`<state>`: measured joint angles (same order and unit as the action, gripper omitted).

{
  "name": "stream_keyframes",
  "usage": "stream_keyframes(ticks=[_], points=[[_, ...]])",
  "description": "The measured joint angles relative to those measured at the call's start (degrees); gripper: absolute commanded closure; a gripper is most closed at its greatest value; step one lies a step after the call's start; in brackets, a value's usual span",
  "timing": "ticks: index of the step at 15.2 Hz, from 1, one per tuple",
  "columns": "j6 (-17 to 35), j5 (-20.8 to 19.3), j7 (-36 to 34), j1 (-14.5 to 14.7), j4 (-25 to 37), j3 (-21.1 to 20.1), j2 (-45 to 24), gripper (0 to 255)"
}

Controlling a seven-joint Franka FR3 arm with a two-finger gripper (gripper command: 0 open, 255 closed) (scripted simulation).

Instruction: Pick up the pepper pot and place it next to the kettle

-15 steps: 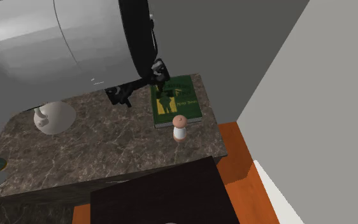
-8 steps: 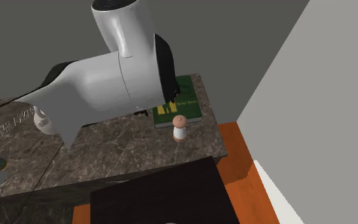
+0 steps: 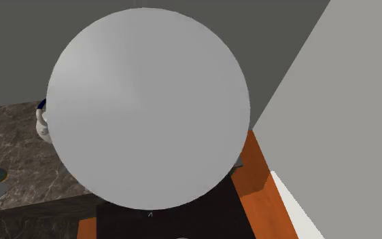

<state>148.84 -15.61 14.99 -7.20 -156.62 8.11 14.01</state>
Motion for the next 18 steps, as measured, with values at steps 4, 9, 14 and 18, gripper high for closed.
stream_keyframes(ticks=[4,9,14,18], points=[[8.9,-3.5,-0.8,-1.9,1.4,1.1,-10.4,0],[15.9,-7.3,-2.3,-3.0,4.2,2.5,-20.1,0],[20.4,-9.1,-3.5,-3.1,5.7,3.7,-26.0,0],[22.4,-10.0,-4.3,-2.8,6.2,4.4,-28.5,0]])
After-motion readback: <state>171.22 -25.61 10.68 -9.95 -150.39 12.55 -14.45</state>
